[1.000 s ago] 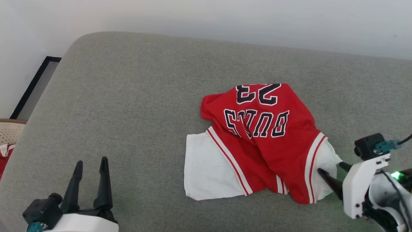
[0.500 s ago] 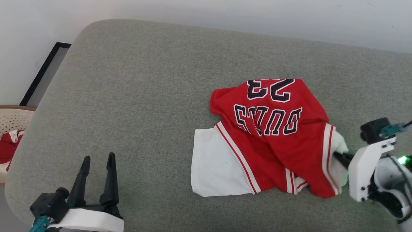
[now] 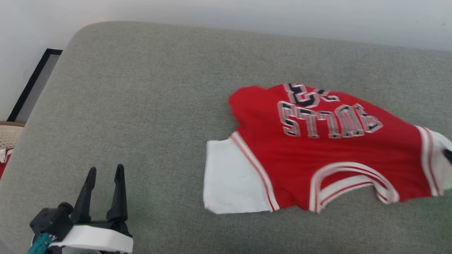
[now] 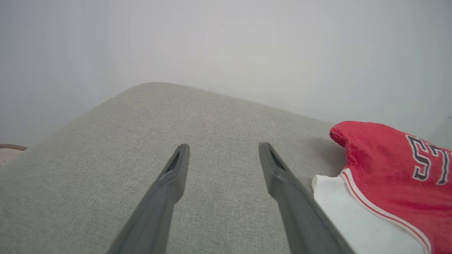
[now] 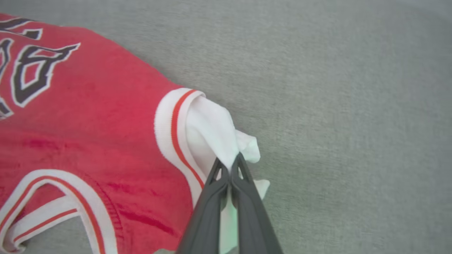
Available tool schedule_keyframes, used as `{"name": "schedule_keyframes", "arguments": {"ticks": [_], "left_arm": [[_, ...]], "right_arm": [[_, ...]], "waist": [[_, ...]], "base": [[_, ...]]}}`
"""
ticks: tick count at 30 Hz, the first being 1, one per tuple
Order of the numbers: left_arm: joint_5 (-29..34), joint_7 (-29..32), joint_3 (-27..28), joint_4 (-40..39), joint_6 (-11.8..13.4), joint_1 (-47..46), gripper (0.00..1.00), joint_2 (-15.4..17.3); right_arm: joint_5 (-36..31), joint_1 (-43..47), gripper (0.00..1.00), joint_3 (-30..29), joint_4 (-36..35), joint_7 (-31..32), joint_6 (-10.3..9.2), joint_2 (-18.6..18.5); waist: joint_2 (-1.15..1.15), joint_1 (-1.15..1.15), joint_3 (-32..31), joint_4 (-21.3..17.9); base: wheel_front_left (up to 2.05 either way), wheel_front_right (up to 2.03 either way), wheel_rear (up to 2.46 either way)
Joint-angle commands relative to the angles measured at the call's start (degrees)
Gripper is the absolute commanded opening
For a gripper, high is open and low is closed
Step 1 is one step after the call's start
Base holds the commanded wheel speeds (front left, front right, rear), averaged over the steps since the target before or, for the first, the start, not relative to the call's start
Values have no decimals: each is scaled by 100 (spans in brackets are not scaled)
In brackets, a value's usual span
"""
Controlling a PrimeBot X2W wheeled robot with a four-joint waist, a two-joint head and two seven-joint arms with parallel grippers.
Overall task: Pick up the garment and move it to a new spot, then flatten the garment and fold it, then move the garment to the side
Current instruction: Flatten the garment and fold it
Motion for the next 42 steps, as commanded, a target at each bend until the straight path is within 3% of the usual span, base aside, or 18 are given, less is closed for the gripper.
{"name": "schedule_keyframes", "arguments": {"ticks": [1, 9, 10, 11, 12, 13, 18, 22, 29, 35, 42], "left_arm": [[1, -31, -44, -3, -15, -122, 100, 31], [-51, -30, -234, 113, -16, -277, 100, 180], [-70, -30, -270, 126, -16, -318, 100, 192], [-70, -30, -270, 126, -16, -318, 100, 192], [-67, -30, -325, 146, -16, -354, 100, 220], [-89, -30, -379, 179, -16, -377, 100, 236], [-218, 115, -660, 268, -16, -546, 100, 426], [-310, 360, -830, 226, -15, -642, 100, 595], [-534, 1112, -1084, 170, -15, -740, 100, 797], [-865, 2114, -1246, 248, 29, -768, 100, 906], [-1096, 3288, -1403, 260, 302, -720, 100, 969]], "right_arm": [[-98, 16, 0, -237, 221, 34, -1, 43], [-139, -318, 0, -396, 1320, -47, -1, 313], [-179, -387, 27, -375, 1438, -72, -1, 324], [-179, -387, 27, -375, 1438, -72, -1, 324], [-186, -465, 89, -349, 1534, -74, -1, 362], [-212, -523, 100, -316, 1622, -95, -1, 383], [-147, -658, 100, -156, 1686, -49, -1, 313], [-40, -599, 100, 28, 1359, -216, -1, 192], [-104, -334, 100, 46, 478, -666, -1, 300], [-365, -208, 100, 28, -220, -1459, -1, 597], [-736, -78, 100, 215, -640, -2622, -1, 976]], "waist": [[0, 0, 24, -23], [0, 0, 135, -70], [0, 0, 145, -74], [0, 0, 145, -74], [0, 0, 153, -80], [0, 0, 158, -92], [0, 0, 144, -221], [0, 0, 103, -428], [0, 0, 16, -882], [0, 0, -6, -1281], [0, 0, 35, -1649]], "base": [[0, 0, 0], [0, 0, 0], [0, 0, 0], [0, 0, 0], [0, 0, 0], [0, 0, 0], [0, 0, 0], [0, 0, 0], [0, 0, 0], [0, 0, 0], [0, 0, 0]]}}
